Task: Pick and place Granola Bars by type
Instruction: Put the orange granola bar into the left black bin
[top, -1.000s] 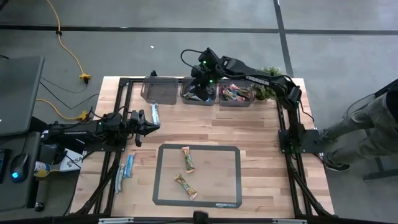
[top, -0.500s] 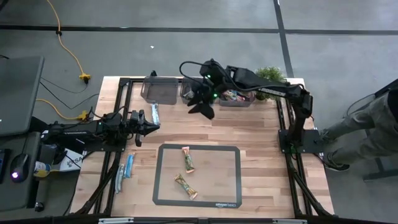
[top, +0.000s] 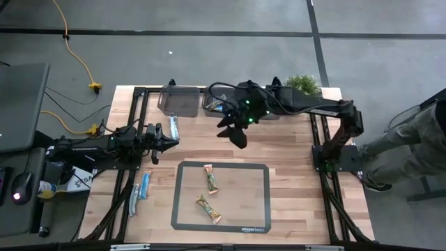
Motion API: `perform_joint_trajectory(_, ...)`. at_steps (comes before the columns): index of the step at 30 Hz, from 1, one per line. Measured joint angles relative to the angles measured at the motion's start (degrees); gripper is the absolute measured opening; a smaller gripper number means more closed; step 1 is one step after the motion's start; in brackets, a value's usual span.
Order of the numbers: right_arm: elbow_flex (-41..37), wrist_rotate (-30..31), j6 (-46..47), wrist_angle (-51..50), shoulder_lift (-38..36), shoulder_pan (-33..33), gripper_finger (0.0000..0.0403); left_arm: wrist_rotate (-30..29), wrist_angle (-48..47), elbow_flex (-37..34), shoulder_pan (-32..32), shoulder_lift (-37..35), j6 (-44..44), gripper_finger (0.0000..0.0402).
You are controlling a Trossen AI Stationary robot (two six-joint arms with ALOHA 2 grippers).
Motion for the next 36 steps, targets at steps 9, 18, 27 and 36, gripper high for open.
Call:
perform_joint_trajectory(9, 0.0, 8.1, 3.6, -2.4, -3.5, 5.0, 0.0188, 0.0, 0.0, 0.0, 0.0, 0.0, 0.0, 0.0)
perform_joint_trajectory(18, 0.0, 18.1, 2.5, -6.3, -10.8, 8.2, 0.0188, 0.0, 0.0, 0.0, 0.0, 0.0, 0.0, 0.0)
perform_joint_trajectory(27, -6.3, 29.7, 1.3, -5.1, -22.5, 12.2, 0.0188, 0.0, 0.0, 0.0, 0.0, 0.0, 0.0, 0.0)
perform_joint_trajectory(36, -49.7, 34.0, 6.6, 28.3, -48.7, 12.6, 0.0173, 0.0, 0.0, 0.0, 0.0, 0.0, 0.0, 0.0)
